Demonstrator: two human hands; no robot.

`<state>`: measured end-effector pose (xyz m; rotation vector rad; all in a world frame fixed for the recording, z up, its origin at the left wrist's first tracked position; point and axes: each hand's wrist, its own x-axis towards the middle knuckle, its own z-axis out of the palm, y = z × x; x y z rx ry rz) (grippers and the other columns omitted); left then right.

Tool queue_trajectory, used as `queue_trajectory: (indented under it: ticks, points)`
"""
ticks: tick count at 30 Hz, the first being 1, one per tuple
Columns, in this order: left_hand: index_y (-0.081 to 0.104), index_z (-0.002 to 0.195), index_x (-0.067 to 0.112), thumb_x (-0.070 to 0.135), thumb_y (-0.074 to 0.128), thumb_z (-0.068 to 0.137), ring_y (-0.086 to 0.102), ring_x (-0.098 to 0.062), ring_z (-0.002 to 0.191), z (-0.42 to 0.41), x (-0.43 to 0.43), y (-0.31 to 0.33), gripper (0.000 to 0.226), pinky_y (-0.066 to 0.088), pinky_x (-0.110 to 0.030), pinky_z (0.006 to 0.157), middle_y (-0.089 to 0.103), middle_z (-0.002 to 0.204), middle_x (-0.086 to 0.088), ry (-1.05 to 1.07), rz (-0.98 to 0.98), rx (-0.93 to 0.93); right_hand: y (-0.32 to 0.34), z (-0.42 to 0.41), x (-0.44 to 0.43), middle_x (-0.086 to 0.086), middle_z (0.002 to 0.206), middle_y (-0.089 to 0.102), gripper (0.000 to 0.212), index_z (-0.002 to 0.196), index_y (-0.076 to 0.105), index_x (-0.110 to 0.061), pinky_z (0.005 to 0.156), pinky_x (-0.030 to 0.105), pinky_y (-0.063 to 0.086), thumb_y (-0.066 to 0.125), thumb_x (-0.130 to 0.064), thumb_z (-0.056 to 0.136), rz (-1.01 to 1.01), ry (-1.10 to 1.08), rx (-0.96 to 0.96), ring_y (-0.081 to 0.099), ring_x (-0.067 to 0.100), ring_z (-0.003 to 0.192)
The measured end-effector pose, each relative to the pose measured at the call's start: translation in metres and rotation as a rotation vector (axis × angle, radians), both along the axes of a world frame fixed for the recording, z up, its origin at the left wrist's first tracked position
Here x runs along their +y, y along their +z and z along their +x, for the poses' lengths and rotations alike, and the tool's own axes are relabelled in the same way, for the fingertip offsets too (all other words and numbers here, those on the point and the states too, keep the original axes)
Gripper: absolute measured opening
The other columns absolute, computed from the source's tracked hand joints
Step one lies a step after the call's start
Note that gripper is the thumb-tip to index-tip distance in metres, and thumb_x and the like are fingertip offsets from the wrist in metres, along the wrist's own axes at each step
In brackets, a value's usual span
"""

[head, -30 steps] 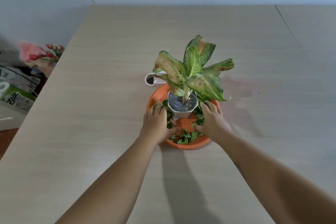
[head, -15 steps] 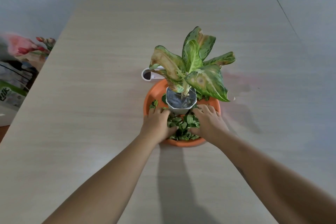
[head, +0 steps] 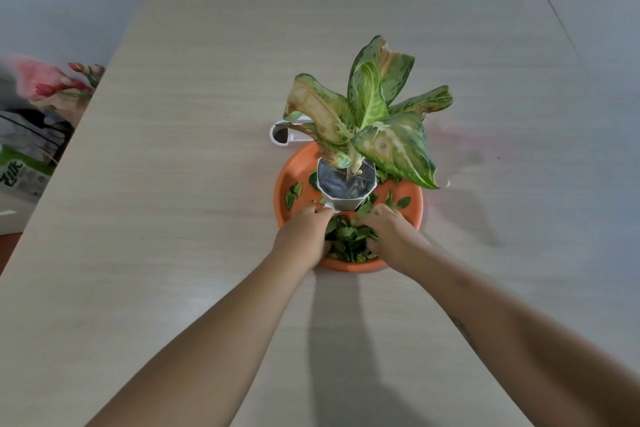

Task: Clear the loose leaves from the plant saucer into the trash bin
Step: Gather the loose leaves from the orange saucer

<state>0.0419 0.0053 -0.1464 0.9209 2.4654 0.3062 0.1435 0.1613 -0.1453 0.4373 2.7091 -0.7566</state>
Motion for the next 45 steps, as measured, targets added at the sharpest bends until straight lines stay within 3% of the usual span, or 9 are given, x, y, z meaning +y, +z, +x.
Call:
queue_trajectory:
  ticks: [4,8,13,17,22,27,32,40,45]
  points:
    - [0.057,0.126,0.026,0.015,0.064,0.084,0.052,-0.028,0.116,-0.002,0.007,0.004,0.045,0.047,-0.044,0.094,0.051,0.127,-0.006,0.133,0.195,-0.125,0.002,-0.001,0.004,0.011,0.114,0.052,0.043,0.122,0.062,-0.018,0.088,0.045,0.048,0.068,-0.015,0.080,-0.036,-0.091,0.113,0.051,0.032,0.105]
    - [0.056,0.129,0.036,0.038,0.072,0.079,0.037,-0.031,0.123,0.007,0.004,0.004,0.052,0.040,-0.044,0.100,0.049,0.135,0.000,0.009,0.024,0.004,0.001,0.006,0.009,0.007,0.125,0.045,0.060,0.136,0.048,-0.028,0.093,0.042,0.046,0.069,-0.023,0.080,0.064,-0.068,-0.057,0.042,0.029,0.116]
    - [0.060,0.123,0.026,0.012,0.057,0.082,0.054,-0.025,0.111,0.010,0.004,0.000,0.043,0.050,-0.042,0.085,0.055,0.119,-0.001,0.025,0.170,-0.055,0.001,0.005,0.002,0.009,0.106,0.056,0.035,0.116,0.064,-0.015,0.080,0.043,0.050,0.063,-0.006,0.082,-0.064,-0.119,0.123,0.056,0.030,0.098]
    - [0.057,0.127,0.031,0.037,0.069,0.081,0.046,-0.023,0.119,0.008,-0.002,-0.001,0.048,0.049,-0.043,0.089,0.055,0.127,0.004,-0.020,0.159,0.082,0.003,0.008,0.008,0.004,0.122,0.046,0.053,0.133,0.050,-0.026,0.087,0.043,0.050,0.068,-0.029,0.083,0.085,-0.043,0.009,0.044,0.027,0.112]
    - [0.065,0.108,0.019,0.011,0.060,0.081,0.054,-0.023,0.099,0.013,-0.005,-0.009,0.029,0.051,-0.044,0.075,0.056,0.104,0.000,-0.077,0.179,0.004,0.003,0.005,-0.003,0.010,0.100,0.054,0.024,0.104,0.065,-0.008,0.076,0.042,0.049,0.058,-0.006,0.082,0.035,0.032,0.027,0.055,0.031,0.092]
    - [0.068,0.099,0.018,0.005,0.060,0.080,0.057,-0.018,0.090,0.006,-0.002,0.006,0.025,0.049,-0.036,0.074,0.056,0.097,0.003,0.039,0.387,-0.069,0.017,0.001,-0.003,0.006,0.099,0.060,0.018,0.099,0.068,-0.005,0.073,0.033,0.047,0.055,-0.003,0.086,-0.019,-0.174,0.152,0.057,0.023,0.086]
    - [0.072,0.096,0.018,0.011,0.068,0.082,0.061,-0.009,0.092,-0.001,-0.004,0.021,0.017,0.044,-0.019,0.079,0.069,0.100,0.005,0.281,0.533,-0.160,0.036,0.007,-0.002,-0.002,0.081,0.064,0.020,0.096,0.070,-0.025,0.042,0.014,0.038,0.059,-0.011,0.087,-0.356,-0.589,0.173,0.052,0.008,0.053]
    - [0.071,0.090,0.027,0.024,0.074,0.079,0.068,-0.013,0.089,-0.002,-0.019,0.019,0.012,0.053,-0.025,0.076,0.071,0.096,0.005,0.574,0.671,-0.447,0.049,0.027,-0.031,0.003,0.084,0.071,0.009,0.088,0.071,-0.015,0.048,0.012,0.047,0.062,-0.011,0.088,-0.658,-0.971,0.281,0.067,0.010,0.070]
    - [0.071,0.088,0.024,0.020,0.073,0.081,0.070,-0.016,0.084,-0.010,-0.022,0.027,0.009,0.058,-0.029,0.074,0.073,0.093,0.000,0.583,0.703,-0.529,0.057,0.019,-0.045,0.008,0.088,0.073,0.008,0.091,0.070,-0.010,0.067,0.031,0.061,0.063,-0.012,0.088,-0.801,-1.166,0.380,0.071,0.020,0.076]
